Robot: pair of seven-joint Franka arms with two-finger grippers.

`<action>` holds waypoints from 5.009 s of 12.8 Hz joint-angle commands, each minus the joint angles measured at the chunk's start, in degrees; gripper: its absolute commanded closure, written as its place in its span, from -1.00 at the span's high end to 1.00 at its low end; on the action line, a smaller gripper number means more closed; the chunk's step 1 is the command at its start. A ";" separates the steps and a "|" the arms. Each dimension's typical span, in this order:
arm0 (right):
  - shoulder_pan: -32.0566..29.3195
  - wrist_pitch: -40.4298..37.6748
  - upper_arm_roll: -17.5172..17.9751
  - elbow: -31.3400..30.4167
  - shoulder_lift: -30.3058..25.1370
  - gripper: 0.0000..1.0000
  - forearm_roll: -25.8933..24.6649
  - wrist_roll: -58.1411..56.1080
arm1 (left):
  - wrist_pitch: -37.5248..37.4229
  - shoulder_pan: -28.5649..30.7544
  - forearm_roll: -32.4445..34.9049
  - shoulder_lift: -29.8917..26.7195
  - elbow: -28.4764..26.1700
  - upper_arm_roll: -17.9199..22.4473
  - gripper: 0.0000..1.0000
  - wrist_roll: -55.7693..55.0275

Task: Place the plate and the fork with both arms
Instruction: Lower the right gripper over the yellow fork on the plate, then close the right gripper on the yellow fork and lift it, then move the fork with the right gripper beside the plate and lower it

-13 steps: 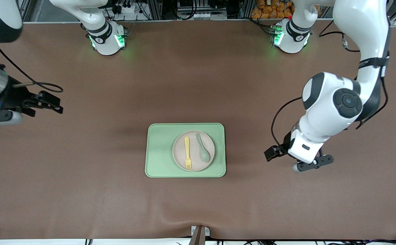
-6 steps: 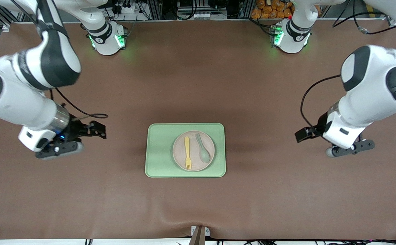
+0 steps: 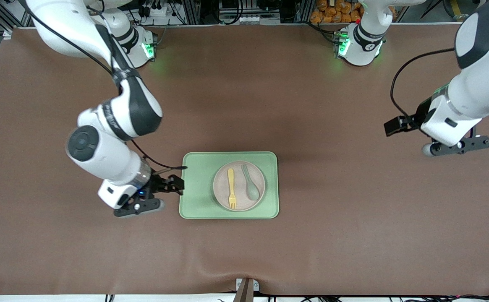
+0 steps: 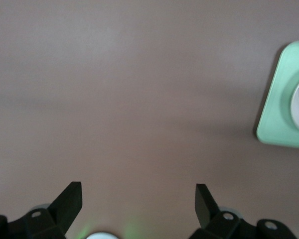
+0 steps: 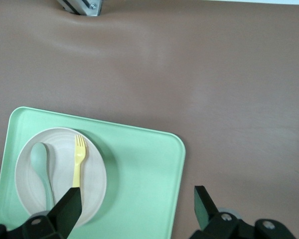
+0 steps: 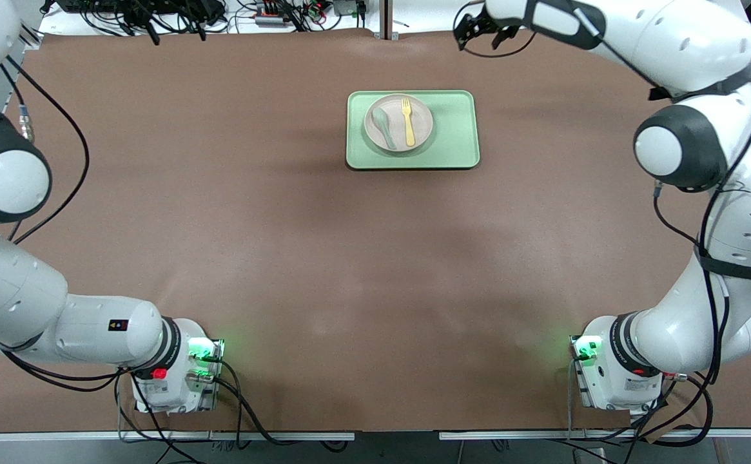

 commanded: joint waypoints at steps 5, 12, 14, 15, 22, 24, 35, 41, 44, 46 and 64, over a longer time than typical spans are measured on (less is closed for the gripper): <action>9.67 7.27 -0.98 10.05 12.67 1.00 -1.90 9.51 | -2.84 2.13 0.52 -4.78 -1.75 -1.51 1.00 4.71; 13.98 7.53 -2.30 11.57 18.14 0.44 -4.99 9.60 | -2.84 1.34 0.78 -7.42 -2.11 -1.25 1.00 5.23; 14.43 7.53 -2.39 11.57 19.02 0.40 -4.99 10.48 | -2.93 1.07 0.87 -8.04 -2.11 -0.63 1.00 5.58; 14.60 7.44 -2.30 11.40 19.20 0.38 -5.34 10.48 | -2.93 0.90 0.96 -8.04 -2.11 -0.20 1.00 6.63; 16.01 7.00 -2.39 10.52 20.08 0.16 -8.59 11.10 | -3.01 -2.44 1.84 -9.70 -1.75 5.25 1.00 14.99; 15.92 7.44 -2.30 10.08 20.34 0.14 -8.68 11.10 | -3.01 -2.45 1.84 -9.79 -1.32 5.17 1.00 15.34; 16.98 7.62 -2.39 10.08 21.40 -0.27 -10.69 12.50 | -3.01 -1.83 0.87 -8.92 0.71 5.17 1.00 16.31; 16.80 7.44 -2.30 10.43 21.31 -0.74 -10.53 13.03 | -3.01 -2.36 0.87 -9.18 0.44 4.55 1.00 14.90; 16.28 6.65 -2.21 10.69 20.87 -0.79 -10.17 13.65 | -3.01 -1.75 0.87 -9.53 0.44 3.86 1.00 15.43; 16.01 4.99 -1.86 11.31 20.70 -0.81 -10.00 13.65 | -3.01 -1.74 0.78 -9.62 0.36 3.76 1.00 15.61; 3.71 0.12 4.03 -2.01 8.85 -0.82 -9.65 11.80 | -2.93 -0.86 -1.15 -8.83 0.53 3.06 1.00 18.25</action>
